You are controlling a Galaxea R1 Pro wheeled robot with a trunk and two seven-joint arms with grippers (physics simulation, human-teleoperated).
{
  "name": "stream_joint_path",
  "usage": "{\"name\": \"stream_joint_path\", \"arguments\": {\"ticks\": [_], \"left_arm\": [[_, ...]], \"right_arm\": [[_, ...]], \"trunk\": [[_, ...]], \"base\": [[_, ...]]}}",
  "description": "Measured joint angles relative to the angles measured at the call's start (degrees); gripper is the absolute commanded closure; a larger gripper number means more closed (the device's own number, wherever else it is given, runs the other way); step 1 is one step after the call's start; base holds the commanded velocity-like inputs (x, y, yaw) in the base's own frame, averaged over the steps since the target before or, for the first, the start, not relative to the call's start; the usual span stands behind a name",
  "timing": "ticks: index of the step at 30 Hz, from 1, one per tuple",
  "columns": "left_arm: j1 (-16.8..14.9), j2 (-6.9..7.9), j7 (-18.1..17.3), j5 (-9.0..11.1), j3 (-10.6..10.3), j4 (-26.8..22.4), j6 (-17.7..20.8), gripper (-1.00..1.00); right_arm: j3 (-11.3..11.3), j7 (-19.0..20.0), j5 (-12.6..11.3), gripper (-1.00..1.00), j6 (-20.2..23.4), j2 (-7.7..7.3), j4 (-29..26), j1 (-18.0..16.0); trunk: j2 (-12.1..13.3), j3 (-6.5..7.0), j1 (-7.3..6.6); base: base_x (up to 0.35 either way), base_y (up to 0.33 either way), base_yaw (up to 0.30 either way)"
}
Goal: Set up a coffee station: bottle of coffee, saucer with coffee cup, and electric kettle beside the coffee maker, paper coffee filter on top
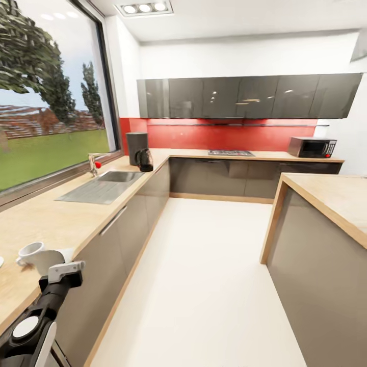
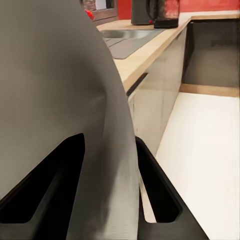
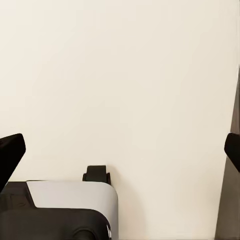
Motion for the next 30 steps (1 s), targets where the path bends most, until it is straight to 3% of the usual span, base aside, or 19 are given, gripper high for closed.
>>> {"name": "stream_joint_path", "arguments": {"ticks": [18, 30], "left_arm": [[0.0, 0.00, 0.0, 0.0, 0.0, 0.0, 0.0, 1.00], [0.0, 0.00, 0.0, 0.0, 0.0, 0.0, 0.0, 1.00]], "right_arm": [[0.0, 0.0, 0.0, -1.00, 0.0, 0.08, 0.0, 0.0], [0.0, 0.1, 0.0, -1.00, 0.0, 0.02, 0.0, 0.0]], "trunk": [[0.0, 0.00, 0.00], [0.0, 0.00, -0.03]], "base": [[0.000, 0.000, -0.282], [0.221, 0.000, -0.052]]}}
